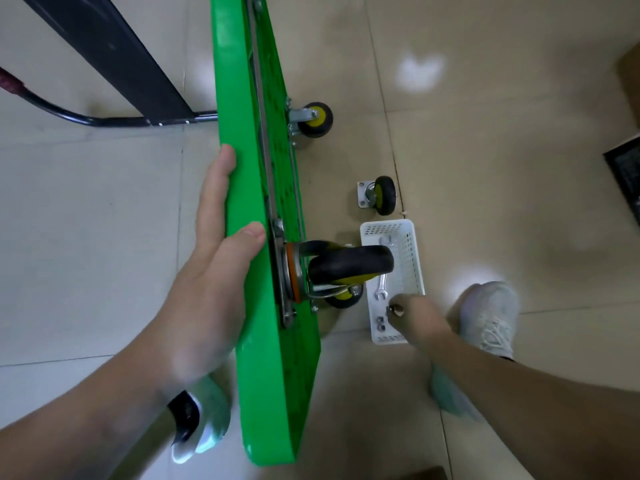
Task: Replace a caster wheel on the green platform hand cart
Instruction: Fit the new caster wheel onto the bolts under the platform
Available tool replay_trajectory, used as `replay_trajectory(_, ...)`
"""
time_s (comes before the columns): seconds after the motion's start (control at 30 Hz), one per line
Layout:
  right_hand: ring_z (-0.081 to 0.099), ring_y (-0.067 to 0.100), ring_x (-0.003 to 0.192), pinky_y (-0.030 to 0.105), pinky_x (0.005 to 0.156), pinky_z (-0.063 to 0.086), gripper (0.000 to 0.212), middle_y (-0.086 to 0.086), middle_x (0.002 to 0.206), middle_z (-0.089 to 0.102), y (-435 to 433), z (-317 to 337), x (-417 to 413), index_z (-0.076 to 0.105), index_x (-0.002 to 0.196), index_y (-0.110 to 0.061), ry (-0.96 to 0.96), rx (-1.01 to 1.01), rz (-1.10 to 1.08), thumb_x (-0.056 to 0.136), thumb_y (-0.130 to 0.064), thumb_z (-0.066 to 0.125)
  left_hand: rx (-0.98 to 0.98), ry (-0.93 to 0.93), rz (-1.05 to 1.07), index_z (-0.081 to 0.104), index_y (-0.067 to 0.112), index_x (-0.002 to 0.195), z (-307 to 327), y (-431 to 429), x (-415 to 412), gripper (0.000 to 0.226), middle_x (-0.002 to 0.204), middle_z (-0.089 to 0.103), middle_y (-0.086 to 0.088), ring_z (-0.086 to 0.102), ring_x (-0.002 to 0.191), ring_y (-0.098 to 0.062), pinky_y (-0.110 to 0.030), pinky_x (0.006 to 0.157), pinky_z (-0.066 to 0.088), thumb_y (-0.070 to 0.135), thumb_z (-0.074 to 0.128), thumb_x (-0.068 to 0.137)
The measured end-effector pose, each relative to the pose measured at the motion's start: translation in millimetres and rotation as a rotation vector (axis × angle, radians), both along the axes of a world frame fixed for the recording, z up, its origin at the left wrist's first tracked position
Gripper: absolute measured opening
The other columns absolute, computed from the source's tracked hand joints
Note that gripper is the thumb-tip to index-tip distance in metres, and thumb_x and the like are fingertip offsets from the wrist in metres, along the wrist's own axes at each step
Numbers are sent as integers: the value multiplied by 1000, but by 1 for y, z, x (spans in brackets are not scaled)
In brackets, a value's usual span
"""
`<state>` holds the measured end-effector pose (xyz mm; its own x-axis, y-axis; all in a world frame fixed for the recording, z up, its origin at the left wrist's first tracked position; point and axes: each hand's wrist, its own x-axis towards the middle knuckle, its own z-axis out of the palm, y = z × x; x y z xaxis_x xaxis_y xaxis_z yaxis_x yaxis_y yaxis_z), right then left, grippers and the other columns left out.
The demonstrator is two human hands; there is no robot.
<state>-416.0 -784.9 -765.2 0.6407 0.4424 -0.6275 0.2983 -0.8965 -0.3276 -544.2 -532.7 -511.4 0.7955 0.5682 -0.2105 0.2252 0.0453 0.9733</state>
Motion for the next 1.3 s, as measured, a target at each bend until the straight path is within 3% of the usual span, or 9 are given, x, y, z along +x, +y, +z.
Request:
replay_trajectory(0.13,68,15,82,31,77,55,15,-4,89,72,-3,83,-8,72,97,-20,31,171,-54,83,-23,72,20,46,-79,29,88,119,14,-3,1,59,126,41,60,46,132,13,-43,122,30,45,47,84)
replay_trajectory(0.23,66,3,69,16,68,52,15,-9,78,71,3,156,-22,71,89,-24,50,359,-166,80,-14,77,24,80,-122,22,85,124,22,-4,-2,59,118,37,66,45,120,26,-37,122,30,47,44,85)
replay_trajectory(0.37,67,9,69,19,72,56,20,1,79,72,27,249,-47,73,87,-22,141,690,-341,79,-6,81,6,114,-135,18,88,124,36,-8,-5,59,117,38,63,47,107,30,-38,118,35,51,41,85)
replay_trajectory(0.47,69,9,72,19,68,55,19,1,82,74,49,286,-61,74,88,-20,278,859,-375,80,-3,80,28,108,-125,16,84,126,44,-8,-5,59,100,41,67,50,97,31,-36,113,38,47,39,87)
replay_trajectory(0.63,69,6,76,18,73,53,25,-6,80,73,76,281,-68,72,87,-28,314,875,-302,81,-5,78,41,104,-111,18,89,123,41,-7,-4,58,115,39,63,53,110,22,-36,114,39,50,41,86)
replay_trajectory(0.73,67,5,75,19,74,54,25,-3,80,73,83,275,-69,72,87,-28,327,870,-266,82,-4,77,60,102,-107,17,84,128,37,-6,-5,59,109,38,68,49,105,30,-27,106,37,47,40,88)
replay_trajectory(1.0,70,5,81,20,78,54,20,-7,84,75,87,264,-69,73,93,-26,355,871,-238,84,-8,76,50,87,-100,14,68,143,28,-4,-4,65,98,42,67,53,93,29,-13,83,43,43,38,89)
replay_trajectory(1.17,73,13,86,36,86,59,9,-3,88,77,87,258,-68,75,95,-23,365,868,-224,87,-18,76,53,98,-106,15,72,140,30,-4,-5,62,106,44,65,53,107,24,-31,106,40,44,38,90)
replay_trajectory(1.3,68,4,71,24,69,55,10,-8,78,75,87,260,-69,76,89,-22,264,832,-179,92,-28,70,56,113,-115,16,78,135,33,-5,-4,60,109,44,64,53,112,21,-36,115,38,45,38,90)
